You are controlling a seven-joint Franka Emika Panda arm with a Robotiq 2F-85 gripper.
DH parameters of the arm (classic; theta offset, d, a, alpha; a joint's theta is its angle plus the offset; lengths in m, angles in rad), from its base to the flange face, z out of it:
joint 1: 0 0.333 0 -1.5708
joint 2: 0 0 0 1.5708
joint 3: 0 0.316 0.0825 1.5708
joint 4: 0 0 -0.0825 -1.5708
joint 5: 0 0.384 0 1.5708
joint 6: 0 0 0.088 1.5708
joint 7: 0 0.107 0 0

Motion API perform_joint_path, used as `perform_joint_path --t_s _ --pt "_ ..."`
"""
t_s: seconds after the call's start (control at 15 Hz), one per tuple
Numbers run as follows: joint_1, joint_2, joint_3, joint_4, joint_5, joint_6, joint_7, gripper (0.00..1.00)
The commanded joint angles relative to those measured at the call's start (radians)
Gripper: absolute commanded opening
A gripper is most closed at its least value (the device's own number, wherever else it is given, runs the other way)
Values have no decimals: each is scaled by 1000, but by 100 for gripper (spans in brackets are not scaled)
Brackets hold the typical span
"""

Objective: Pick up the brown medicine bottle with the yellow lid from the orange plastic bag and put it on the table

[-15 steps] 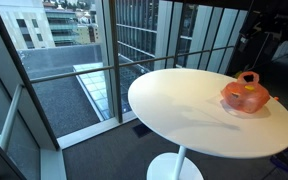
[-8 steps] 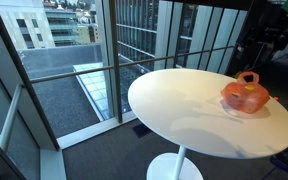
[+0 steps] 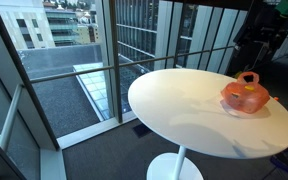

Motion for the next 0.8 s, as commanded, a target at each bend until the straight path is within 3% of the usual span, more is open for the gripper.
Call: perform_joint_path --t_s 0.0,0.73 --pt "-7 17 -22 22 -16 -13 22 100" --pt "-43 170 -102 54 -101 79 12 100"
